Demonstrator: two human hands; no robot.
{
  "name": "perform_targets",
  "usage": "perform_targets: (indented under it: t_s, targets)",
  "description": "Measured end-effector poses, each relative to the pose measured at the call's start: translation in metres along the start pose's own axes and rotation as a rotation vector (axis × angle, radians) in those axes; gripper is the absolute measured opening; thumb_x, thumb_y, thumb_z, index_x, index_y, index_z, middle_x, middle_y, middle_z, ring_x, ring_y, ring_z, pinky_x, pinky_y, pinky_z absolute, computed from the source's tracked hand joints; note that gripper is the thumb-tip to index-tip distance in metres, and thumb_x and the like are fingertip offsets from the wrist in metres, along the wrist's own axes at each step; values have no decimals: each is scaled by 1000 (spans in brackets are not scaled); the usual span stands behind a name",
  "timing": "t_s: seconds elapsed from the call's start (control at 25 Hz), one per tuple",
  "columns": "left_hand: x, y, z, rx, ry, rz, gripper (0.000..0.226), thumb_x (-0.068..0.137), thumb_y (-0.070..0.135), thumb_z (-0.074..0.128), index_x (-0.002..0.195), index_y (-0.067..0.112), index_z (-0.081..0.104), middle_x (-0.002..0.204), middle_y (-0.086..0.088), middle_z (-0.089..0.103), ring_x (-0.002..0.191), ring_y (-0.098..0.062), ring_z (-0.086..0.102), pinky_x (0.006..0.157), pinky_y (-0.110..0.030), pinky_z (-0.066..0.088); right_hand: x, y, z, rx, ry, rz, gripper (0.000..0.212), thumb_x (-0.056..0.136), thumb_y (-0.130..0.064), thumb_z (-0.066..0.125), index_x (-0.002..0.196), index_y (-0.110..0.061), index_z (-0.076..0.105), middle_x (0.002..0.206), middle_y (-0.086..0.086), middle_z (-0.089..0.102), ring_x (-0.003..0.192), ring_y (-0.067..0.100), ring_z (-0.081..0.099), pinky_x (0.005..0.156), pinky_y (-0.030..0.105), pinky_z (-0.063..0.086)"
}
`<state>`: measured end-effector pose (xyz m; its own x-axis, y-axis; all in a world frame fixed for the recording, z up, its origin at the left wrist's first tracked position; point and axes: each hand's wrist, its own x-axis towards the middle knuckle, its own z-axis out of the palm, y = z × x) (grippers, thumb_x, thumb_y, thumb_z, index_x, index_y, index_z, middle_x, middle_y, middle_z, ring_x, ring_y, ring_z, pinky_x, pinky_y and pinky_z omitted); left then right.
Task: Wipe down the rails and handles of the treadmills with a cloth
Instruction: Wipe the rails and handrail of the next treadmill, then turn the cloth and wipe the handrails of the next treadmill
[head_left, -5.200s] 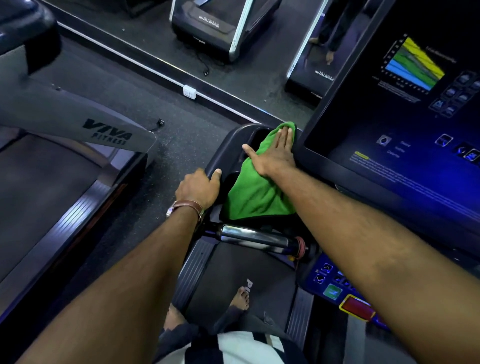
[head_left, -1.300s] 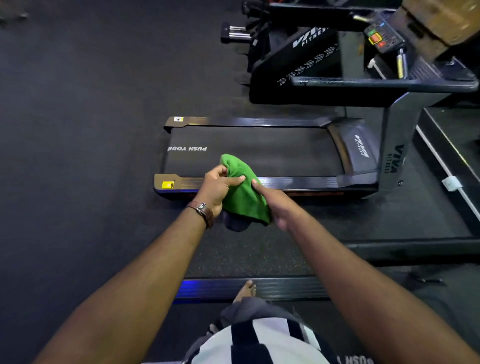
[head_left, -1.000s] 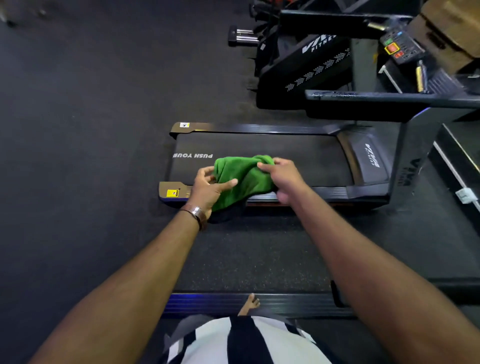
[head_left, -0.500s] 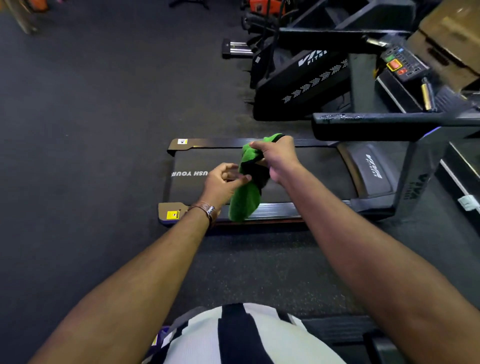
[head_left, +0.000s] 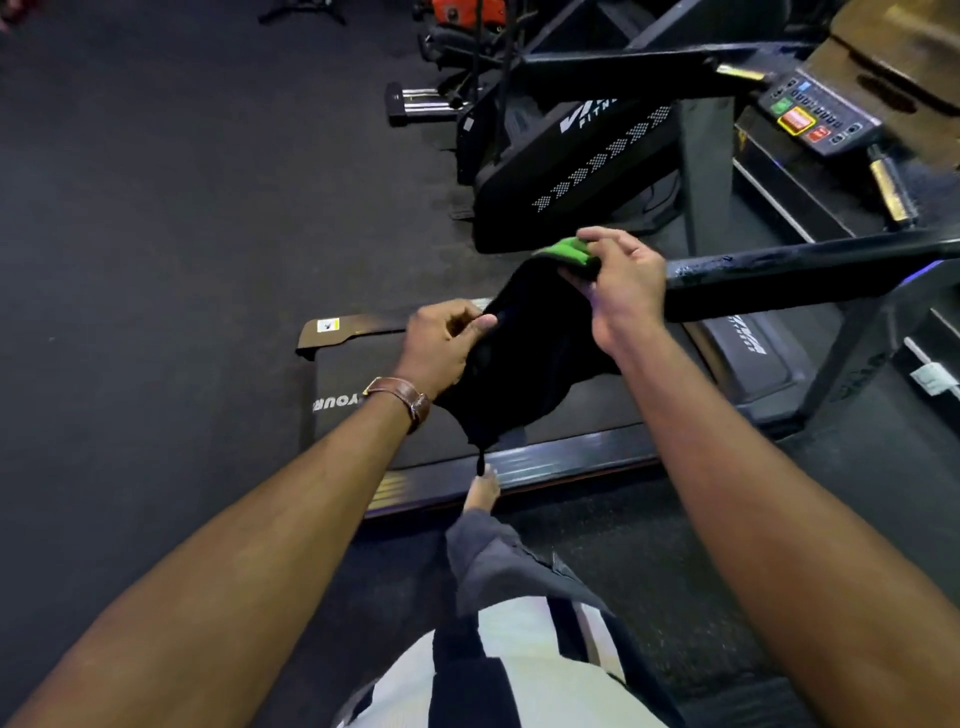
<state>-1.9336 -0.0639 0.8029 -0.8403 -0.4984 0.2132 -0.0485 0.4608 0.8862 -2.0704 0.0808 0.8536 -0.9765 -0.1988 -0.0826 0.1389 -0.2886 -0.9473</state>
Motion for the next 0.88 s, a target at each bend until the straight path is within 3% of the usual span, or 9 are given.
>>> perform_targets:
  t_s: [0.08, 0.16, 0.24, 0.36, 0.48, 0.56, 0.68, 0.88]
  targets:
    - [69, -23, 15, -21, 4, 81, 20, 91, 26, 60, 75, 15, 59, 60, 8, 48, 58, -5, 39, 57, -22, 35, 57, 18, 5, -27, -133, -30, 41, 72, 7, 46, 104, -6, 68, 98, 12, 67, 90, 23, 67, 76, 36, 56]
    - [148, -38, 32, -6, 4, 112, 26, 95, 28, 54, 73, 14, 52, 58, 8, 40, 56, -3, 32, 53, -20, 31, 113, 37, 12, -365, -152, -235, 57, 65, 6, 58, 120, -9, 58, 116, 4, 62, 105, 14, 62, 86, 31, 52]
    - [231, -47, 55, -10, -71, 122, 30, 96, 28, 53, 71, 11, 49, 57, 7, 38, 55, -3, 30, 52, -18, 29, 173, 50, 24, -684, -37, -534, 65, 66, 0, 73, 127, -10, 53, 124, -2, 59, 116, 12, 56, 96, 34, 48]
    - [316, -54, 81, 39, -225, 148, 33, 98, 28, 48, 75, 5, 54, 63, 0, 49, 60, -10, 44, 60, -31, 39, 232, 51, 35, -887, 216, -813, 53, 76, -5, 78, 124, 0, 58, 124, 9, 63, 112, 26, 60, 95, 46, 49]
    - [410, -56, 94, 182, -279, 266, 30, 98, 25, 45, 88, 3, 63, 82, -12, 64, 77, -28, 58, 72, -43, 47, 276, 32, 46, -996, 319, -920, 49, 75, -1, 66, 123, -9, 58, 117, 9, 67, 91, 28, 60, 81, 47, 50]
    - [466, -53, 101, 250, -287, 329, 22, 95, 26, 52, 94, 8, 64, 87, -9, 65, 79, -25, 59, 73, -37, 47, 300, 15, 45, -1072, 344, -984, 50, 73, -3, 58, 123, -12, 55, 116, 4, 66, 79, 28, 56, 72, 46, 49]
    - [520, -48, 118, 259, -351, 407, 16, 88, 21, 61, 99, 10, 64, 90, -5, 66, 79, -21, 60, 73, -34, 49, 324, -3, 44, -1153, 417, -1023, 52, 75, 0, 61, 125, -13, 54, 122, -4, 60, 79, 27, 56, 69, 47, 50]
    - [583, -39, 179, 173, -600, 567, 14, 80, 9, 64, 94, 10, 64, 86, -3, 66, 74, -18, 59, 72, -35, 50, 347, -19, 41, -1289, 700, -962, 51, 76, 2, 60, 126, -11, 54, 117, -3, 60, 77, 23, 53, 68, 46, 48]
